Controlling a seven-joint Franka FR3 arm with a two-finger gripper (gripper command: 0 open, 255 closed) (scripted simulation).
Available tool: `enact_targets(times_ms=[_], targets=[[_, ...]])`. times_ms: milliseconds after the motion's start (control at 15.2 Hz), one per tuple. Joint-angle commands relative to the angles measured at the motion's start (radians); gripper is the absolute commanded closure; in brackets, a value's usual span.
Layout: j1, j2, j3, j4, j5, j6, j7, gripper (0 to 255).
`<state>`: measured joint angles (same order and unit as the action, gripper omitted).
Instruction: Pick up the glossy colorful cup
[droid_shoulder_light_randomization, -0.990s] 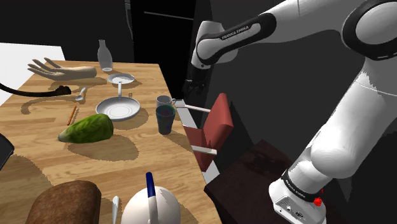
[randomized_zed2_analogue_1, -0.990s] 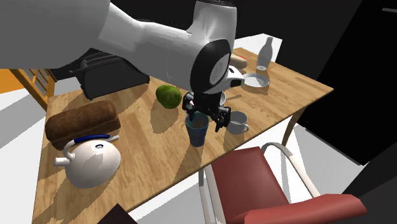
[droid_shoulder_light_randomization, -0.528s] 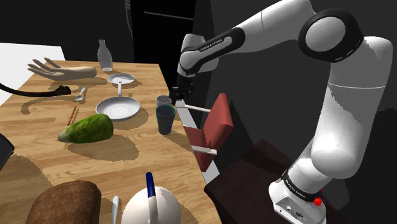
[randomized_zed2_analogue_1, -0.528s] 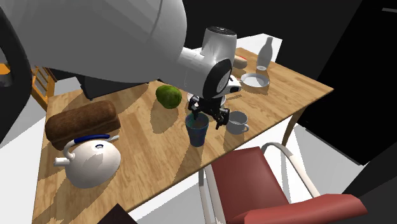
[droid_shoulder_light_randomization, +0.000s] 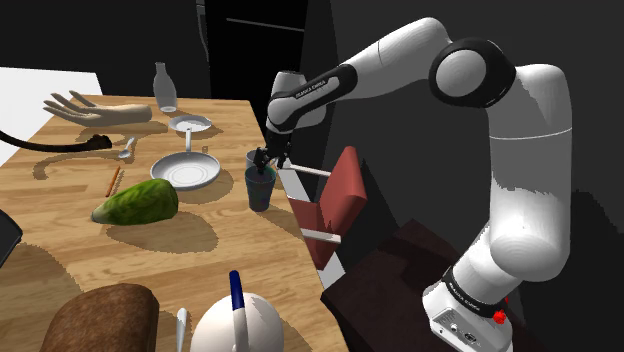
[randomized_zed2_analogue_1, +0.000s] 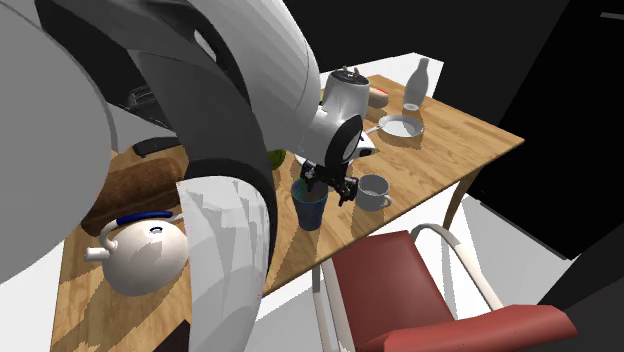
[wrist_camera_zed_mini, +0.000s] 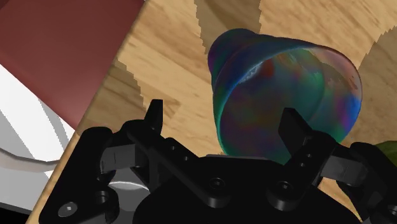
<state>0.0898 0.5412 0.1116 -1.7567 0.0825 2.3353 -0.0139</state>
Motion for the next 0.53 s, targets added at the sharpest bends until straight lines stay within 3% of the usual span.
enact_targets(times_ms=[0, 264, 330, 462], targets=[[0.000, 0.017, 0.000, -0.003, 0.000, 0.019, -0.003, 0], [0.001, 0.039, -0.001, -0.005, 0.000, 0.044, -0.005, 0], [0.001, 0.040, -0.001, -0.005, 0.000, 0.045, -0.005, 255], [0.001, 0.040, -0.001, -0.004, 0.000, 0.045, -0.005, 255]])
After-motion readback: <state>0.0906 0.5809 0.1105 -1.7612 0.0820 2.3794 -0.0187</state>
